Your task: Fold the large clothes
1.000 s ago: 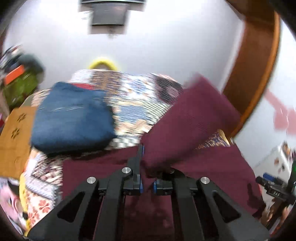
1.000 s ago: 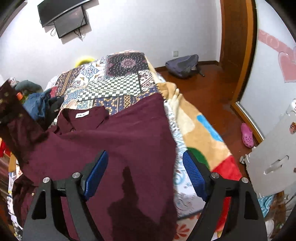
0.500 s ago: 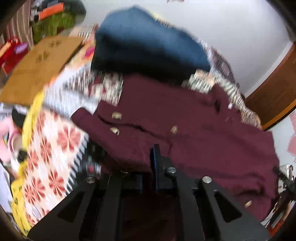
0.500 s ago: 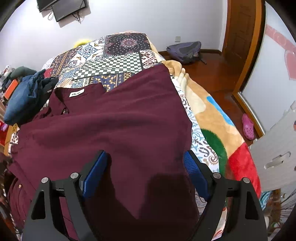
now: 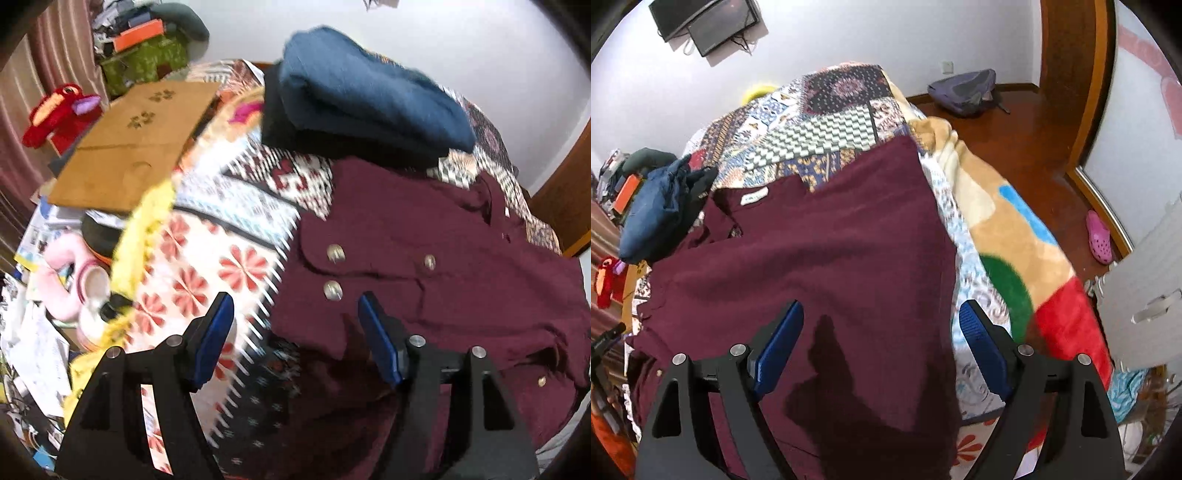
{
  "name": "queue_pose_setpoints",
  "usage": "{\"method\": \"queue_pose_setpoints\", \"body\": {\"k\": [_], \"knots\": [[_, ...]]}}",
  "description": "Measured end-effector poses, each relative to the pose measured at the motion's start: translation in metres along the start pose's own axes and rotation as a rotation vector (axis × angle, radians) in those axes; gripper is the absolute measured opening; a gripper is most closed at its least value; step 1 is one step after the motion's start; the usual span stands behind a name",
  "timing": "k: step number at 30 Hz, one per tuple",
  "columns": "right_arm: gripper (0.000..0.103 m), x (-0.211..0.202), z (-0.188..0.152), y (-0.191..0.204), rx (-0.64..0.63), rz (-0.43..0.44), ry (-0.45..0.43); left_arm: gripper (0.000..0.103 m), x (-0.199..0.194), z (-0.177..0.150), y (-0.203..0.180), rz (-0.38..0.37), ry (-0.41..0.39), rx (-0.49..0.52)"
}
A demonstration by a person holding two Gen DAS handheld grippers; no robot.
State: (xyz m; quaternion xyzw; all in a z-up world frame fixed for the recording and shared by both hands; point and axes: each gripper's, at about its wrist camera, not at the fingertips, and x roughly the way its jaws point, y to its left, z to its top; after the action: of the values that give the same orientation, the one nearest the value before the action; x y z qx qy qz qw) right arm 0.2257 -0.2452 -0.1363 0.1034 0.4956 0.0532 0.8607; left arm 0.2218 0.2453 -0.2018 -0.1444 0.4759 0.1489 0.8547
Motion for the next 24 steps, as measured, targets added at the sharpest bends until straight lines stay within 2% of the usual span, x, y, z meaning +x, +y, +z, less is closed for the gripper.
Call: {"method": "queue_pose_setpoints", "body": {"k": [5, 10, 14, 18, 19, 21, 23, 24], "knots": [[0.084, -0.005, 0.029, 0.001, -0.024, 0.032, -0.034, 0.07, -0.006, 0.03, 0.009, -0.015, -0.029, -0.001], [0.084, 0.005, 0.062, 0.001, -0.064, 0.035, -0.053, 0.071, 0.015, 0.064, -0.01, -0.078, -0.001, 0.036], [0.084, 0.03, 0.085, -0.009, -0.032, 0.067, -0.006, 0.071, 0.048, 0.08, -0.03, -0.126, 0.058, 0.079], [0.082, 0.075, 0.097, -0.026, 0.027, 0.102, 0.114, 0.071, 0.095, 0.093, -0.037, -0.175, 0.162, 0.075], [0.077, 0.085, 0.098, -0.031, 0.042, 0.1, 0.145, 0.071, 0.107, 0.094, -0.036, -0.188, 0.192, 0.063], [0.048, 0.104, 0.097, -0.037, 0.073, 0.117, 0.202, 0.071, 0.124, 0.095, -0.033, -0.212, 0.234, 0.031], [0.037, 0.112, 0.095, -0.037, 0.081, 0.166, 0.207, 0.071, 0.137, 0.095, -0.033, -0.267, 0.25, 0.006], [0.03, 0.111, 0.096, -0.034, 0.065, 0.158, 0.188, 0.07, 0.138, 0.095, -0.034, -0.295, 0.241, 0.006]]}}
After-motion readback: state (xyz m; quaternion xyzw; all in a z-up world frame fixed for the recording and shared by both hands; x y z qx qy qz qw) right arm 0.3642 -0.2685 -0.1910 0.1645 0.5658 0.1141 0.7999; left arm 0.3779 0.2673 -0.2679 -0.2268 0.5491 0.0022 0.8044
